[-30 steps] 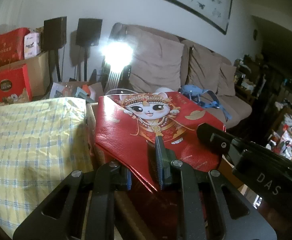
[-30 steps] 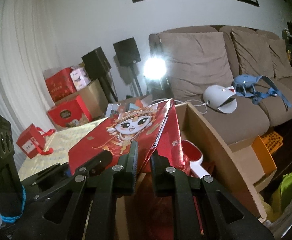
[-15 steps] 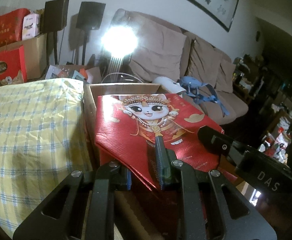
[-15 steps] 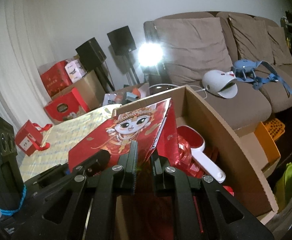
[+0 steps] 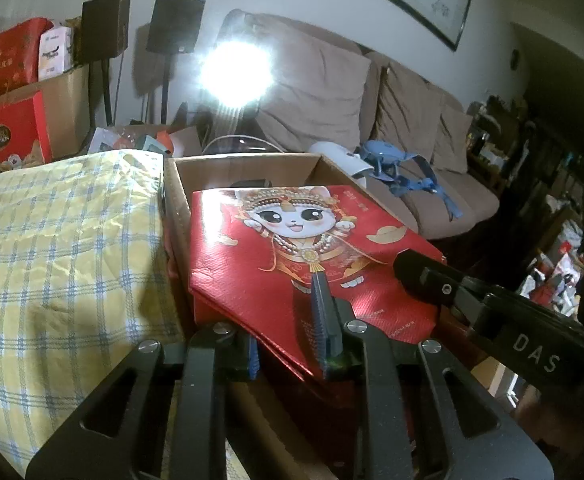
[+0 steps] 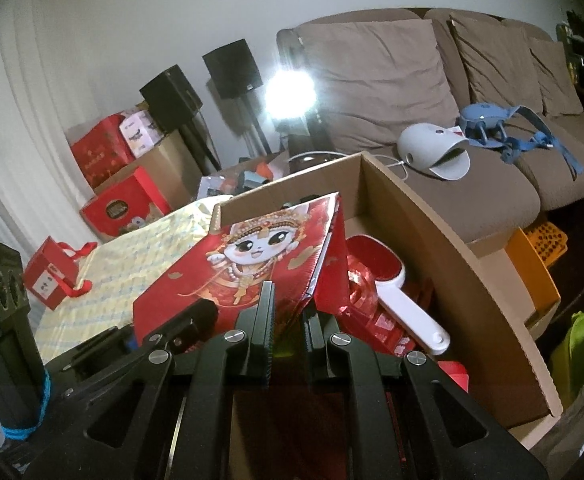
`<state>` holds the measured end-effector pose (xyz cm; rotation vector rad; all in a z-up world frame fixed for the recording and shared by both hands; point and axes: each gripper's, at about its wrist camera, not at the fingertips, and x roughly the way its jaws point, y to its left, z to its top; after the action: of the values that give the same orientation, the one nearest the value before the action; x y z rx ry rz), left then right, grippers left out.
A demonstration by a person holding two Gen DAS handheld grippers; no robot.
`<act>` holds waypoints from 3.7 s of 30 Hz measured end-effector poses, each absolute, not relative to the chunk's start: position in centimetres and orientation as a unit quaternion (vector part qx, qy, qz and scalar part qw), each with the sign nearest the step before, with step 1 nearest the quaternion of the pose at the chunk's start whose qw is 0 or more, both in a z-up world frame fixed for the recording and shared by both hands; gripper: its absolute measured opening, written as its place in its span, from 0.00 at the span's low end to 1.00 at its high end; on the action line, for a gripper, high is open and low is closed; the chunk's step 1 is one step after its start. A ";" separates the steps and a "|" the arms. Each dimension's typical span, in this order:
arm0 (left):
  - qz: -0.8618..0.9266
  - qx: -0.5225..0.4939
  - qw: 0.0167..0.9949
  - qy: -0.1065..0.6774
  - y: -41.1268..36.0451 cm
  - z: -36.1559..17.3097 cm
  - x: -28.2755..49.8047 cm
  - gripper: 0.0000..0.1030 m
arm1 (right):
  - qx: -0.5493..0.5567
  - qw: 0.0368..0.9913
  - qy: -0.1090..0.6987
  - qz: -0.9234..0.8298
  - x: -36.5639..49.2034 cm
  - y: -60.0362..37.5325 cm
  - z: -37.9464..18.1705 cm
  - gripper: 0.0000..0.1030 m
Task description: Organize objects
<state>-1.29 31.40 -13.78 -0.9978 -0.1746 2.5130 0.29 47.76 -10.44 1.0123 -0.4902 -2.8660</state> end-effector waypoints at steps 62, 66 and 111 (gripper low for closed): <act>0.897 -0.387 0.214 0.015 32.1 -13.5 -0.3 0.51 | 0.356 0.000 -0.146 -0.923 0.0 49.0 -11.7 0.14; 0.895 -0.392 0.214 0.012 32.1 -13.9 -0.6 0.51 | 0.357 -0.002 -0.148 -0.922 0.0 49.2 -11.8 0.14; 0.881 -0.416 0.222 -0.025 30.8 -13.5 -1.6 0.50 | 0.393 -0.005 -0.138 -0.909 -0.7 48.7 -13.1 0.15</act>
<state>-1.59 30.84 -13.51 -1.1509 -0.0695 2.4354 -0.67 48.70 -13.06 1.2375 -0.4362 -2.8657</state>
